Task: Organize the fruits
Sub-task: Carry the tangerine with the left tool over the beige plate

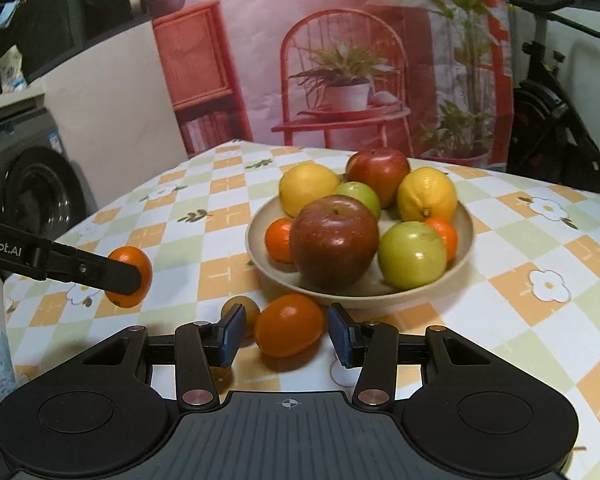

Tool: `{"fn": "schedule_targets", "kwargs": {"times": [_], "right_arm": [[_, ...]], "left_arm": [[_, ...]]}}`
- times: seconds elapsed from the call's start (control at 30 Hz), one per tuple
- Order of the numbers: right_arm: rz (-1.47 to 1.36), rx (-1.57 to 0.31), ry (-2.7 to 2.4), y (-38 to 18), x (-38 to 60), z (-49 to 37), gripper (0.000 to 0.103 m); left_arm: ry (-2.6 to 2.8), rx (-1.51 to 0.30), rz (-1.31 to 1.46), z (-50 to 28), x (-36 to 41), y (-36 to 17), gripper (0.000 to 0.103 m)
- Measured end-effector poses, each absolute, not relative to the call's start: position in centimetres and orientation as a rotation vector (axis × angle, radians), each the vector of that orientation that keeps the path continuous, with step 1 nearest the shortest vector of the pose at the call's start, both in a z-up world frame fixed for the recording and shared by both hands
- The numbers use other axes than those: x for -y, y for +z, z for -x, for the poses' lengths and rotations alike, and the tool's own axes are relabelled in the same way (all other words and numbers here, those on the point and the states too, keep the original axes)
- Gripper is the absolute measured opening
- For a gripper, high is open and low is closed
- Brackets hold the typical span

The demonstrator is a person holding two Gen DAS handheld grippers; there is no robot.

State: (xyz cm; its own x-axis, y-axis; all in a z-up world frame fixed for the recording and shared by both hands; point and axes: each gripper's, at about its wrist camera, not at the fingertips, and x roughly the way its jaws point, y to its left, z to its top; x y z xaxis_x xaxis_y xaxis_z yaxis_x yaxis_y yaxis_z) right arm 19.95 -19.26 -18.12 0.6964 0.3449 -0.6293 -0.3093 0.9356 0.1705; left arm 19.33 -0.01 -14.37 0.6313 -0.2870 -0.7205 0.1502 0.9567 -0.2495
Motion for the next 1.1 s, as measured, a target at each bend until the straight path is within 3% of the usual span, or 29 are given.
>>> {"fn": "schedule_targets", "kwargs": {"times": [1.1], "right_arm": [[-0.067, -0.718, 0.385, -19.4, 19.7, -19.7, 0.038]], "left_arm": [[-0.255, -0.875, 0.164, -19.5, 0.6, -15.3, 0.036]]}}
